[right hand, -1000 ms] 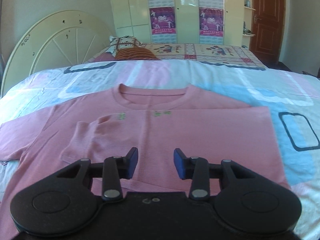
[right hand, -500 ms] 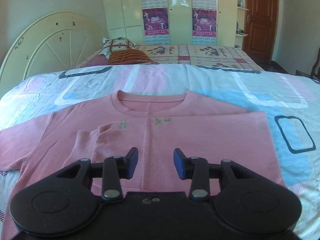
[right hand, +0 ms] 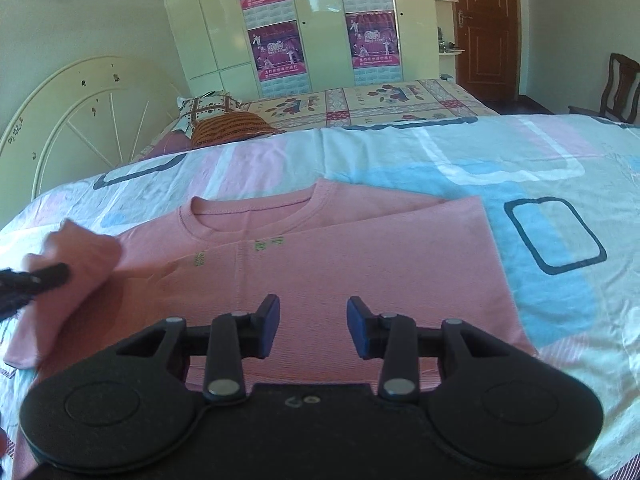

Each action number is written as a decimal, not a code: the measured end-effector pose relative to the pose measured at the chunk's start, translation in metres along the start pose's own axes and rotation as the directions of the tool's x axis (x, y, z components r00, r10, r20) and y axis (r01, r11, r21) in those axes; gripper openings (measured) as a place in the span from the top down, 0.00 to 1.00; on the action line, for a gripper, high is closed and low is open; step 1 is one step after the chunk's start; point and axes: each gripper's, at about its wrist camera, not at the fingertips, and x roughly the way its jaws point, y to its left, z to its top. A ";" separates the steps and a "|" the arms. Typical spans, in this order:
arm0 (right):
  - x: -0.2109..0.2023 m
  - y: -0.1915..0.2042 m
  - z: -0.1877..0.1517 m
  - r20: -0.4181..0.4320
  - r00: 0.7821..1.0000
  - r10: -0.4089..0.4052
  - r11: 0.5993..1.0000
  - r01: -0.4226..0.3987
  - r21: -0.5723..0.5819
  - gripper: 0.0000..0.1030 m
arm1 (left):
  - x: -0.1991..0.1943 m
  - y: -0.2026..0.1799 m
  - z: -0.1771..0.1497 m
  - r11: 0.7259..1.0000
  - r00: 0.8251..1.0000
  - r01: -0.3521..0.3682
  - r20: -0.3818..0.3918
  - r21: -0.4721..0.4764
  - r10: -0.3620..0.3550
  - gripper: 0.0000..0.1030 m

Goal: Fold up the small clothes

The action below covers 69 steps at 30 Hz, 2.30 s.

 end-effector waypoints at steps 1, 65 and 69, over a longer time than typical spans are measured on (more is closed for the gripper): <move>-0.001 -0.005 0.000 0.001 1.000 0.003 1.000 -0.003 0.010 0.64 | 0.008 -0.013 -0.003 1.000 1.000 0.002 -0.020 0.022 -0.002 0.89; 0.047 0.012 0.000 -0.087 0.983 0.162 0.987 -0.160 0.030 0.90 | -0.059 0.095 -0.041 0.915 0.919 -0.368 -0.082 0.162 0.385 0.80; 0.009 0.014 0.018 0.062 0.988 0.144 0.989 -0.143 -0.023 0.90 | -0.061 0.096 -0.041 0.918 0.921 -0.368 -0.078 0.148 0.382 0.80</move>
